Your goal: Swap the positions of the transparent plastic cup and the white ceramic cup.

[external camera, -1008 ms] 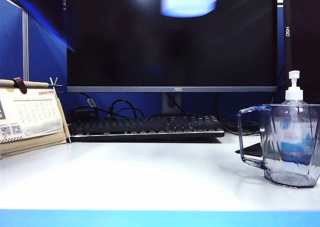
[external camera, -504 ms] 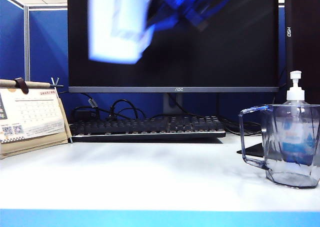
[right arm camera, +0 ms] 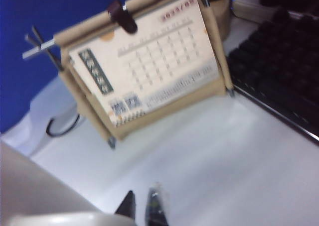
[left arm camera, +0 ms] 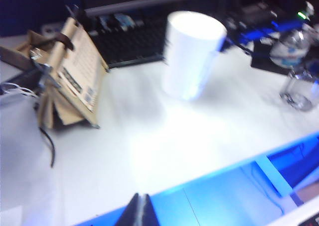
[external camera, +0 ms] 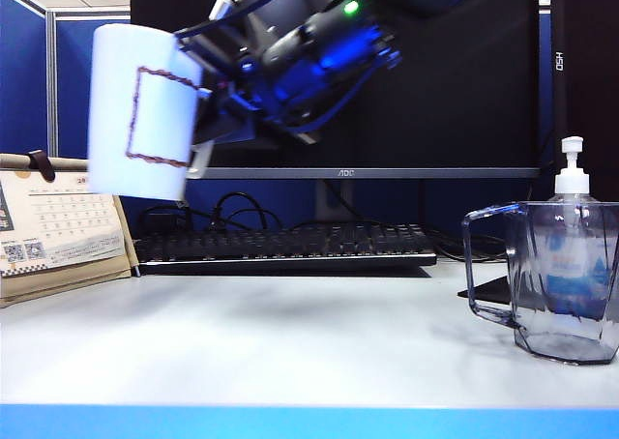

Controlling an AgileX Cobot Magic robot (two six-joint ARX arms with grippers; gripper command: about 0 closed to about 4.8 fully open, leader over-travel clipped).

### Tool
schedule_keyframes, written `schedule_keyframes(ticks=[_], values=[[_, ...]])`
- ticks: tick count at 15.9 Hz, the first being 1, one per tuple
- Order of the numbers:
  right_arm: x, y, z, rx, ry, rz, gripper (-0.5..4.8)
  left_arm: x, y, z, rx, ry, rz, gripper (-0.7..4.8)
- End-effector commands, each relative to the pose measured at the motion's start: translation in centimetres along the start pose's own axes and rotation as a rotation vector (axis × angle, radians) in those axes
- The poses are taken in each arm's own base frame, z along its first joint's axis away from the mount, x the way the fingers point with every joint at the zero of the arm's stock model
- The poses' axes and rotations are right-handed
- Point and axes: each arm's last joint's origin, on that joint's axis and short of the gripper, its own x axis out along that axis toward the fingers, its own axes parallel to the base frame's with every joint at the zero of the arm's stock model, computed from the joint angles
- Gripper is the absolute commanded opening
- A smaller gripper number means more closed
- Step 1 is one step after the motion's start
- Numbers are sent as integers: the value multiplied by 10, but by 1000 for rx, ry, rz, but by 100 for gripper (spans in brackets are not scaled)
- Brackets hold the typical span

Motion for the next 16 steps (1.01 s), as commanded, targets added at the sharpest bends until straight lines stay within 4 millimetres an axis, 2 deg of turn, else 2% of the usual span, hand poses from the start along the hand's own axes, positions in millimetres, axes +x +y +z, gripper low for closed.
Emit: schedule_keyframes(ticks=[1, 7, 14, 16], values=[[13, 0, 12, 31, -18, 34, -4, 6, -3, -2, 12, 26, -45, -6], [31, -2, -9, 71, 108, 16, -4, 21, -7, -9, 29, 86, -52, -6], [54, -16, -40, 90, 168, -30, -4, 21, -9, -9, 28, 96, -99, -6], [57, -18, -44, 91, 171, -36, -4, 21, -9, -9, 28, 98, -111, -6]])
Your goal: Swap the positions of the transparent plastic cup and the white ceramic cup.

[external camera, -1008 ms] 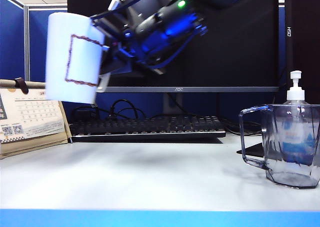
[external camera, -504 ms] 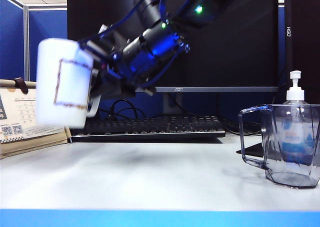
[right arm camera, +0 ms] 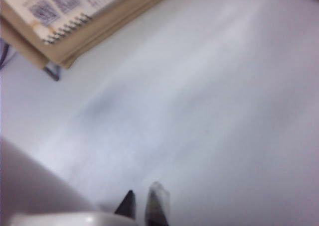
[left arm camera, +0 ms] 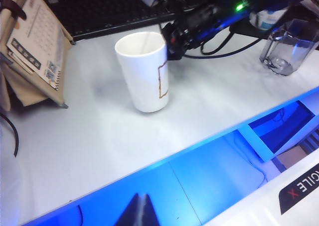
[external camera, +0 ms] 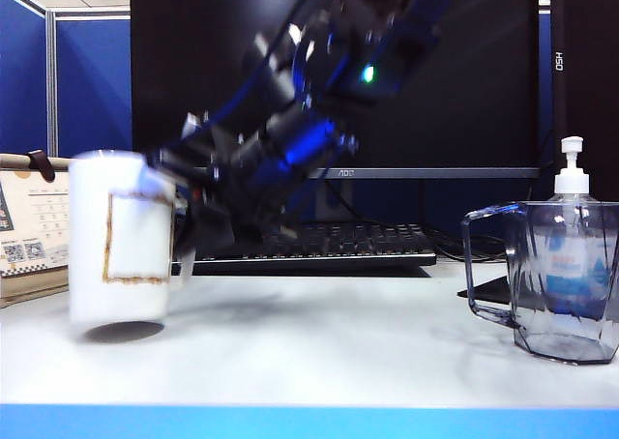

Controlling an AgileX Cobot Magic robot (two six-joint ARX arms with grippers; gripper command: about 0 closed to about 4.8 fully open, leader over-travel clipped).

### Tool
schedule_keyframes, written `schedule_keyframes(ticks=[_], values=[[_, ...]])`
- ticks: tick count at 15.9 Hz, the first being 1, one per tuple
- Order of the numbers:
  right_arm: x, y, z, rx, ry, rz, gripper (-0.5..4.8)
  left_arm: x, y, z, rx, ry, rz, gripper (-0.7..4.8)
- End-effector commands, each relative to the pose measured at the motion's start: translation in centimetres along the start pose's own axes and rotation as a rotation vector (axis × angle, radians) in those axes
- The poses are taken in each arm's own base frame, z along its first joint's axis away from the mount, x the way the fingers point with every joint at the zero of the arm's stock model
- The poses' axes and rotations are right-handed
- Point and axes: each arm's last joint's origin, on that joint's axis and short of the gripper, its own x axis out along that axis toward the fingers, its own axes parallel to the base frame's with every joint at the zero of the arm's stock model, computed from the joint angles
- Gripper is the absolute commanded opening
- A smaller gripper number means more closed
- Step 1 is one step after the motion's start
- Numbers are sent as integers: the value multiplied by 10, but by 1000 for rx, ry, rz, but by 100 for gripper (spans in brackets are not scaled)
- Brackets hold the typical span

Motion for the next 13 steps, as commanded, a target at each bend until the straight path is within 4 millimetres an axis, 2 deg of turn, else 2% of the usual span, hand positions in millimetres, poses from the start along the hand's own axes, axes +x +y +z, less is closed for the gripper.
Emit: schedule_keyframes(ticks=[1, 13], values=[[-2, 4, 11, -20, -82, 10, -4, 0, -1, 2, 5, -9, -20, -6], [-2, 3, 12, -49, -93, -32, 1, 0, -1, 1, 32, -8, -21, -6]])
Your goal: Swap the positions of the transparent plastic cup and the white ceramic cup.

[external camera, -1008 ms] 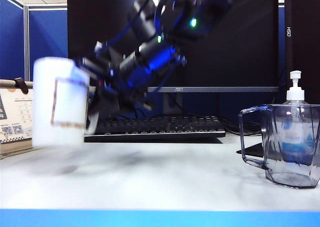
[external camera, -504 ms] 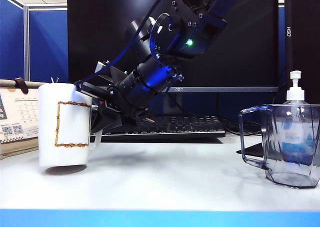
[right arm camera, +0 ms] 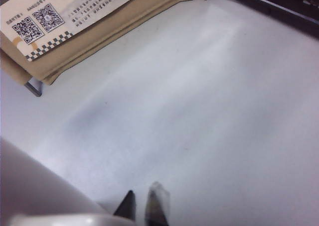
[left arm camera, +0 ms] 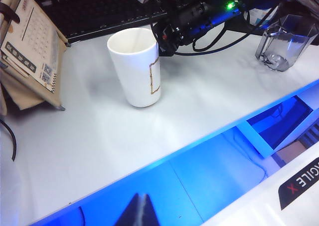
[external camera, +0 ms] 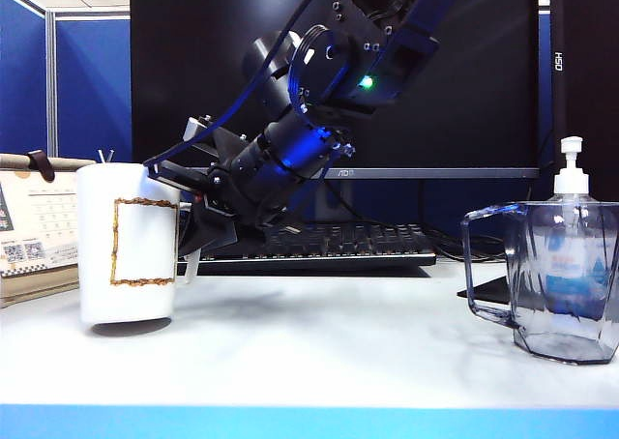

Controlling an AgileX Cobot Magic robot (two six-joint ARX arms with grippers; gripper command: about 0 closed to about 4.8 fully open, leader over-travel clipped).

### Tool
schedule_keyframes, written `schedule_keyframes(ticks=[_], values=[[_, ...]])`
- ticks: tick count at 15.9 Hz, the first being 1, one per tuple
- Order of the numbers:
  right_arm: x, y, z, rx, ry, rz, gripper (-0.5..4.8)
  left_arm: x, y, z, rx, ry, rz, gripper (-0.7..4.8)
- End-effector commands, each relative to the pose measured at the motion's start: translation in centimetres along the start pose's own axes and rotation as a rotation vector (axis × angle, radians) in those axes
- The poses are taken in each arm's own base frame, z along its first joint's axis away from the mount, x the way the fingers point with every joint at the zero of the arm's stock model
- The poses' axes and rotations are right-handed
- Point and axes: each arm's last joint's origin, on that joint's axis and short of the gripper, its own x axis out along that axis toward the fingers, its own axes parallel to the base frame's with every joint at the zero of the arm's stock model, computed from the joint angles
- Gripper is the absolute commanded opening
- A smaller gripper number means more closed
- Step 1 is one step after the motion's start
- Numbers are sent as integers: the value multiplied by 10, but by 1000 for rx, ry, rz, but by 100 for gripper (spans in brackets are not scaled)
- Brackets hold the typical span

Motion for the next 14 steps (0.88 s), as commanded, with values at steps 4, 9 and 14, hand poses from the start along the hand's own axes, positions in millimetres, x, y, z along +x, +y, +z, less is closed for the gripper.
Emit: schedule_keyframes(ticks=[4, 9, 14], values=[[-3, 4, 8, 3, -38, 21, 141, 0, 0, 1, 9, -10, -6, -6], [-3, 4, 3, 17, 12, 11, 177, 0, 0, 1, 28, -10, -8, -6], [-3, 2, -4, 37, 86, -6, 223, 0, 0, 1, 34, -9, -9, -6]])
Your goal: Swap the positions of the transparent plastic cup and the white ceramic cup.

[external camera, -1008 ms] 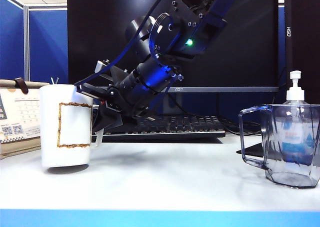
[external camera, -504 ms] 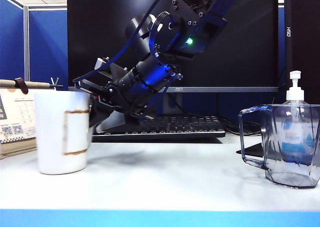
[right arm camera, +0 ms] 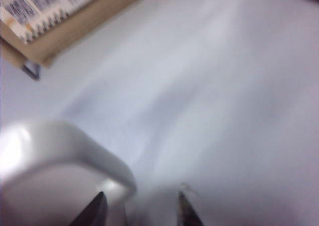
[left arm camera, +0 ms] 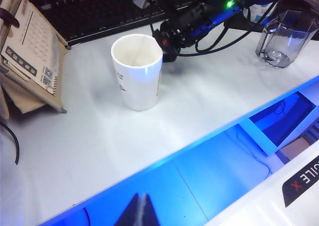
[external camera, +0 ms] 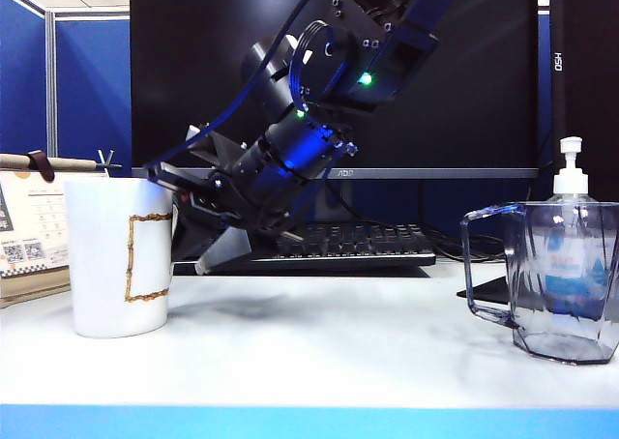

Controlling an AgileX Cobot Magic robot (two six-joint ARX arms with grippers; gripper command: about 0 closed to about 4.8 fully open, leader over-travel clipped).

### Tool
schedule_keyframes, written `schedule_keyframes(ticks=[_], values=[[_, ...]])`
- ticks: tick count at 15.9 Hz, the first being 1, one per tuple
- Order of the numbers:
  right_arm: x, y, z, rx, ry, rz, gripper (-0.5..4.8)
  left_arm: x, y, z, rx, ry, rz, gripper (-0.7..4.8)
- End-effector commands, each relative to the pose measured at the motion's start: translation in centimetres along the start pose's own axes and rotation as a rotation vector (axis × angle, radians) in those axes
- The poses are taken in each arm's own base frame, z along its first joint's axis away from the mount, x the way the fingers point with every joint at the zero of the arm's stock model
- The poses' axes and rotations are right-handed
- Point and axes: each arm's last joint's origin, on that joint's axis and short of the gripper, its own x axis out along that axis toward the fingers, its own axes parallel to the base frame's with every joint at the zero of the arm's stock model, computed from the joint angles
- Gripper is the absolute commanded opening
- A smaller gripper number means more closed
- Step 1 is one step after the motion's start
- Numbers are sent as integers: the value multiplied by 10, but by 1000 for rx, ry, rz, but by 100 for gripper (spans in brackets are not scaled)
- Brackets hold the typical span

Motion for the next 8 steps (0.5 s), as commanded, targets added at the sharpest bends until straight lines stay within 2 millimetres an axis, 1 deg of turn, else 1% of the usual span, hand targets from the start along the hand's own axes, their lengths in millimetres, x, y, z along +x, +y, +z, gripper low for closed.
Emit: schedule_keyframes(ticks=[1, 2, 6, 8], values=[[-3, 2, 0, 7, 27, -3, 252, 0, 0, 1, 19, -10, -8, -6], [-3, 2, -1, 13, 39, -7, 268, 0, 0, 1, 28, -10, -7, -6], [-3, 8, -1, 34, 41, -7, 273, 0, 0, 1, 44, -6, -8, -6], [-9, 13, 2, 27, 30, -43, 274, 0, 0, 1, 44, -6, -8, -6]])
